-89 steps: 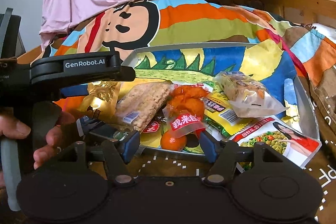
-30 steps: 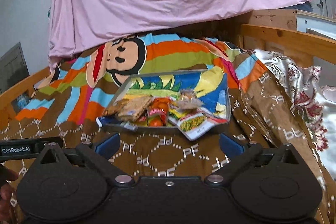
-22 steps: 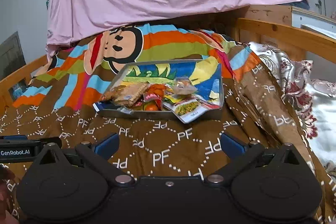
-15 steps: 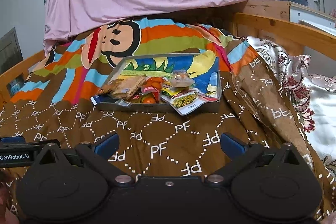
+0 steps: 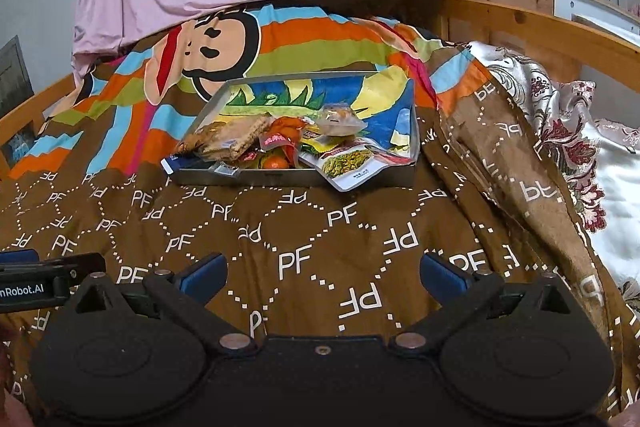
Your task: Organize snacks
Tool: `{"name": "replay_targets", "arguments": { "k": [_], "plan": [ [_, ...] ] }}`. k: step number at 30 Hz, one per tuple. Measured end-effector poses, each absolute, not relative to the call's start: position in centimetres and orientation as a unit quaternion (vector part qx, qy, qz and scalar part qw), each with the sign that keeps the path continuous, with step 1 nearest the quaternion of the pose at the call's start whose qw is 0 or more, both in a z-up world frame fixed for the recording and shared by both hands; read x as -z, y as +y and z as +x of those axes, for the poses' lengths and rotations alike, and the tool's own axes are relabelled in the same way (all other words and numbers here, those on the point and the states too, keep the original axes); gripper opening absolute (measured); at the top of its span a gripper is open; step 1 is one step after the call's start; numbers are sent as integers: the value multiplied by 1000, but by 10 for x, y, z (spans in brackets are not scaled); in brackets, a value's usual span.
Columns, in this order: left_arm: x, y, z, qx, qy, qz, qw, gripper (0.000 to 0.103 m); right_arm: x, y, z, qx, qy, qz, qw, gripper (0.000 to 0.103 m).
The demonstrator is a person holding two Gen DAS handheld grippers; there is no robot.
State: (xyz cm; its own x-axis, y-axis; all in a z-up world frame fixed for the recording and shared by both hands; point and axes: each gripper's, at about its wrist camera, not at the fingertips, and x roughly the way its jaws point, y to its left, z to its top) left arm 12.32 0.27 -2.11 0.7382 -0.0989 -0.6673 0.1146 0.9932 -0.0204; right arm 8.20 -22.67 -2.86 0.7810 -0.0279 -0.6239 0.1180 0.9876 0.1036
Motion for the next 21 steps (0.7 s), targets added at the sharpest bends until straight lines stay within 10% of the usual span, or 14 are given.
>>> {"name": "replay_targets", "arguments": {
  "k": [21],
  "plan": [
    [22,5,124,56,360,8,931,102,33,-227,84,37,337,66,938,102]
  ]
}}
